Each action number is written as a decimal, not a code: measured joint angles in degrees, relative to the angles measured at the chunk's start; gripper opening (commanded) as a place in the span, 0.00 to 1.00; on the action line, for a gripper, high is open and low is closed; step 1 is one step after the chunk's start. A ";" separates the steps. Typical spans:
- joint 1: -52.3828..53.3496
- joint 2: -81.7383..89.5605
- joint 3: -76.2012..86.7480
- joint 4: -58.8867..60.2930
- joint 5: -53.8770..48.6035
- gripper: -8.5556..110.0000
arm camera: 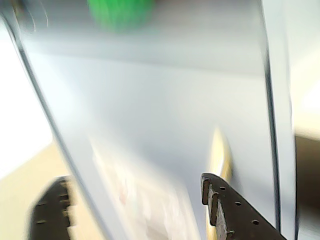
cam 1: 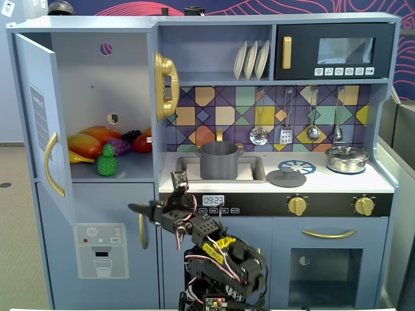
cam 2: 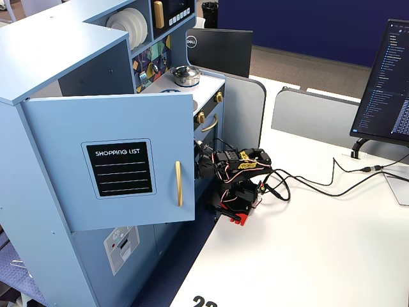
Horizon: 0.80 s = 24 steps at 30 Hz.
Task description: Pick up the green pineapple from the left cabinet and place it in the gray recipient
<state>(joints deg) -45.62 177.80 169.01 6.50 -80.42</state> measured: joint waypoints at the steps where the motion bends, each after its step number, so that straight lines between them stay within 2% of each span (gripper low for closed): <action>1: -0.88 -1.58 -1.49 -0.97 -0.53 0.32; 8: -2.90 -13.45 -11.78 -6.94 -7.91 0.35; 14: -2.29 -23.38 -18.02 -15.56 -14.68 0.34; 24: -0.97 -37.71 -27.95 -20.65 -15.38 0.39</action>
<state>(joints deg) -46.58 140.10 141.06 -14.15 -95.80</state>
